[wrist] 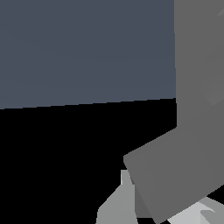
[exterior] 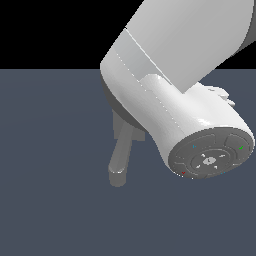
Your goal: Turn on the faucet by rotating a designated handle.
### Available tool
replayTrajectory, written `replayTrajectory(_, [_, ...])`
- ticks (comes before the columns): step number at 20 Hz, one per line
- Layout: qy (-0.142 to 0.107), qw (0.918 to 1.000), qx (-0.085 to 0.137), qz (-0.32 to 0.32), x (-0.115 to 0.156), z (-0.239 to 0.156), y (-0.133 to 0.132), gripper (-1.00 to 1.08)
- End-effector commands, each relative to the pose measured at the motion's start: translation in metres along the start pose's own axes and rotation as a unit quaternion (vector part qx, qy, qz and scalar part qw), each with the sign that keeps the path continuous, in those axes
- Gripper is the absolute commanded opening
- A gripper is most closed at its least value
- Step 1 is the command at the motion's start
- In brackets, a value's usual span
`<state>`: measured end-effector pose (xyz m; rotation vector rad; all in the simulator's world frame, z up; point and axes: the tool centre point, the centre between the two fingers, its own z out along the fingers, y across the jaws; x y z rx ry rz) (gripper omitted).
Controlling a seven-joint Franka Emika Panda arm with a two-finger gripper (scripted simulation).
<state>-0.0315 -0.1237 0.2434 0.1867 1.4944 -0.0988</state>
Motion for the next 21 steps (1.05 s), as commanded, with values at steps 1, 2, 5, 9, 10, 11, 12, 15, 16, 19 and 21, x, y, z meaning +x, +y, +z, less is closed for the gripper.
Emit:
replayTrajectory(1, [0.016,0.9997,-0.014,-0.009,0.012,-0.001,0.003,-1.00])
replayTrajectory(2, [0.017,0.9997,-0.015,-0.010,0.015,-0.001,0.002,-1.00])
replayTrajectory(5, [0.020,0.9996,-0.017,-0.011,0.024,-0.001,0.000,-1.00])
replayTrajectory(9, [0.023,0.9994,-0.020,-0.013,0.038,-0.001,-0.003,-1.00])
replayTrajectory(10, [0.024,0.9994,-0.020,-0.013,0.041,-0.001,-0.004,-1.00])
replayTrajectory(11, [0.025,0.9994,-0.021,-0.014,0.044,-0.002,-0.004,-1.00])
replayTrajectory(12, [0.026,0.9993,-0.022,-0.014,0.047,-0.002,-0.005,-1.00])
replayTrajectory(15, [0.029,0.9992,-0.024,-0.016,0.057,-0.002,-0.007,-1.00])
replayTrajectory(16, [0.030,0.9991,-0.025,-0.017,0.061,-0.002,-0.008,-1.00])
replayTrajectory(19, [0.032,0.9990,-0.027,-0.018,0.071,-0.003,-0.010,-1.00])
replayTrajectory(21, [0.033,0.9989,-0.027,-0.019,0.074,-0.003,-0.011,-1.00])
